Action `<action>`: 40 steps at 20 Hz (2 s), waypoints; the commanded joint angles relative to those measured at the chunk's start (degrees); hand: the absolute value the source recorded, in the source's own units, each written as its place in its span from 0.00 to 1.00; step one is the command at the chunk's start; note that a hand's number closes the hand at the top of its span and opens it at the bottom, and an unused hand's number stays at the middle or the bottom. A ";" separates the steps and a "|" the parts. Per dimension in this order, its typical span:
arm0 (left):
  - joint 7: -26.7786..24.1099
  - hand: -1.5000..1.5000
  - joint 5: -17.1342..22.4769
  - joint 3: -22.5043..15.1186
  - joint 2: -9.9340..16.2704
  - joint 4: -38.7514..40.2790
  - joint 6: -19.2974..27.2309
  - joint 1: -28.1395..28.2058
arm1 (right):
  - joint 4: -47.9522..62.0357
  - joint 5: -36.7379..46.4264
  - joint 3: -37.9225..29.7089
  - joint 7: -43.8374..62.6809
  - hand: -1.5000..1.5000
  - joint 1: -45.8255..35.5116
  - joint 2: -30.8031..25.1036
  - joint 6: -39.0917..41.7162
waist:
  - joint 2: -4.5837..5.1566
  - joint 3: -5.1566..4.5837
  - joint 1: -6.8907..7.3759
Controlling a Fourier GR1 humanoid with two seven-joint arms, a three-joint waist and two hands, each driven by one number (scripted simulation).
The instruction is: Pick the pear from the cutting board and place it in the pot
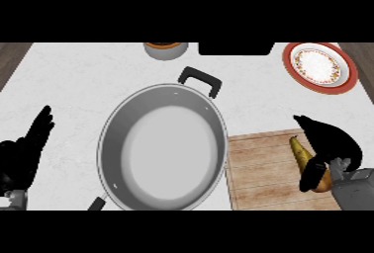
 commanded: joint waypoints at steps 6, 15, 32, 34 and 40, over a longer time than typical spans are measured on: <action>2.31 0.50 -4.36 0.22 -4.31 -6.34 -1.03 3.71 | 3.06 7.97 -2.07 -1.80 0.00 1.14 4.53 1.65 | -0.04 0.00 0.02; -0.58 0.50 -6.28 3.49 -6.45 -3.01 -4.06 3.83 | 7.61 11.53 -5.88 -10.83 0.00 3.56 5.10 1.96 | -0.03 0.00 -0.08; -0.43 0.50 -7.83 4.97 -7.82 -0.66 -7.46 -0.21 | 3.12 21.13 14.31 -3.62 1.00 0.13 29.91 -3.61 | -0.21 -0.07 2.61; -0.63 0.50 -8.13 4.28 -7.84 -0.91 -7.71 -1.24 | 3.08 19.37 19.37 -2.95 1.00 -1.79 30.18 -5.70 | -0.04 0.01 5.52; 0.97 0.50 -8.25 3.86 -7.01 -1.02 -8.80 -3.61 | 2.06 20.29 33.49 12.21 1.00 -7.34 30.50 -15.12 | -0.43 -0.08 5.89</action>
